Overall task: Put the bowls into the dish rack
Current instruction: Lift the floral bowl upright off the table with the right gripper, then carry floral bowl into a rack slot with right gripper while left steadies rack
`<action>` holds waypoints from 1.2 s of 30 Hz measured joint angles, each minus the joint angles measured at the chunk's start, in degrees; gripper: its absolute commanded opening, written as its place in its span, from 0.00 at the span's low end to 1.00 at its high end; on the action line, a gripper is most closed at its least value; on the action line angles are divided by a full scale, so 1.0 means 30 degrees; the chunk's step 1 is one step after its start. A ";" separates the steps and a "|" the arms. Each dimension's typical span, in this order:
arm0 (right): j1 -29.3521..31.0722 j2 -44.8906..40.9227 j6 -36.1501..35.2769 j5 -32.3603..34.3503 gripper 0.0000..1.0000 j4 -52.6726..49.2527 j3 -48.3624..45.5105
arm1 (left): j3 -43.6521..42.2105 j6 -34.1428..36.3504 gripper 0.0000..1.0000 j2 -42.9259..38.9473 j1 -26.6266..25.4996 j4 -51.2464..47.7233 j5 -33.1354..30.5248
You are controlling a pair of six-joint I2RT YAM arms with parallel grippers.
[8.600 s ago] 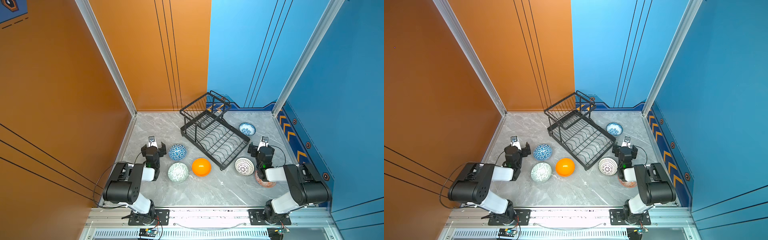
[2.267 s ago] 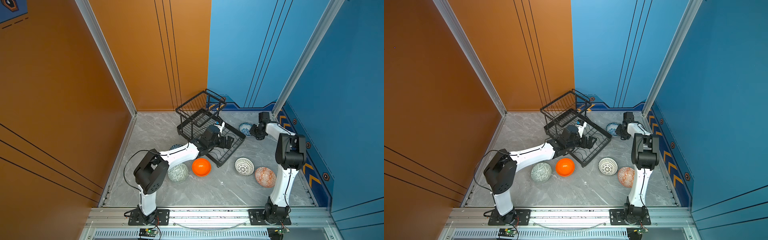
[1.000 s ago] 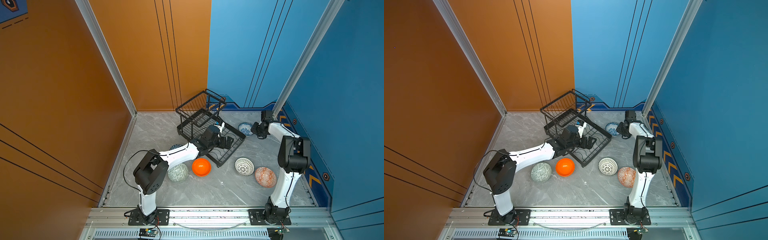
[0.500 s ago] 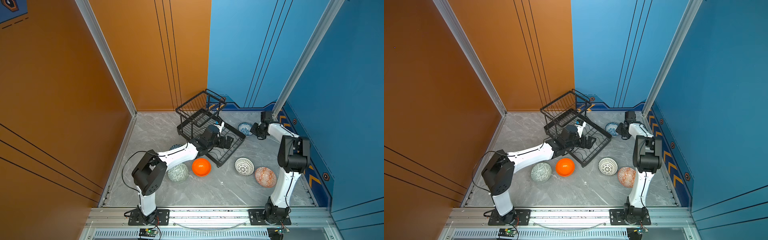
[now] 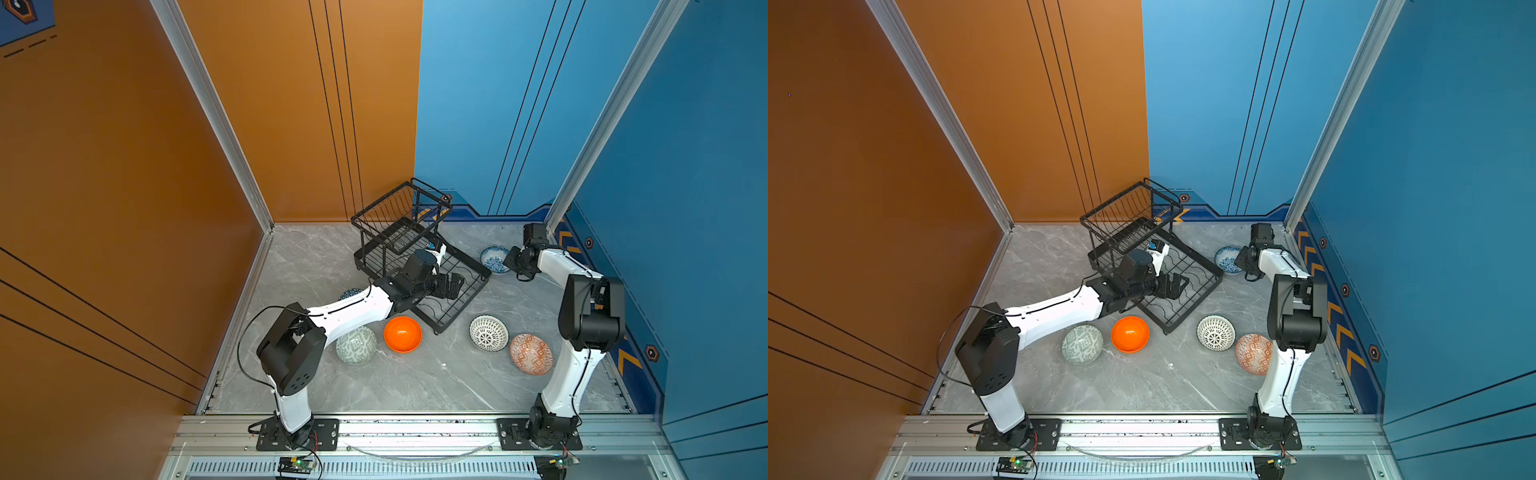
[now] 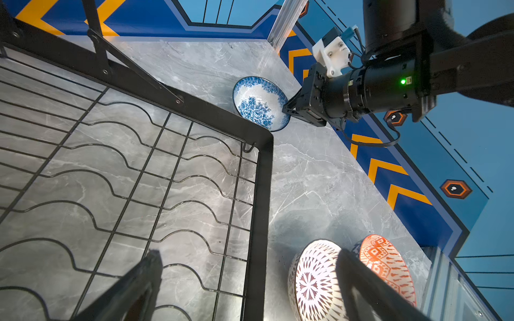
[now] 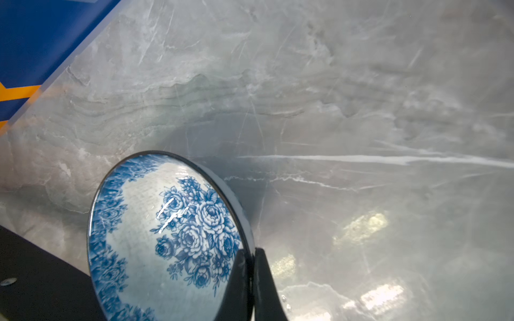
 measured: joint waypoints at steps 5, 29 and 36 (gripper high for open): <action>0.0153 -0.1392 -0.0583 0.1574 0.00 -0.0328 -0.0073 | -0.0015 -0.0007 0.98 -0.0860 0.0000 -0.0095 -0.0007; 1.0076 -0.6149 -1.1191 1.3056 0.00 0.3126 -0.2827 | -0.7417 -0.4459 0.98 -0.8663 0.4197 0.1311 0.0882; 1.1730 -0.4648 -1.3668 1.4506 0.00 0.4670 -0.2929 | -0.9522 -0.5603 0.98 -0.9770 0.5588 0.1821 0.1712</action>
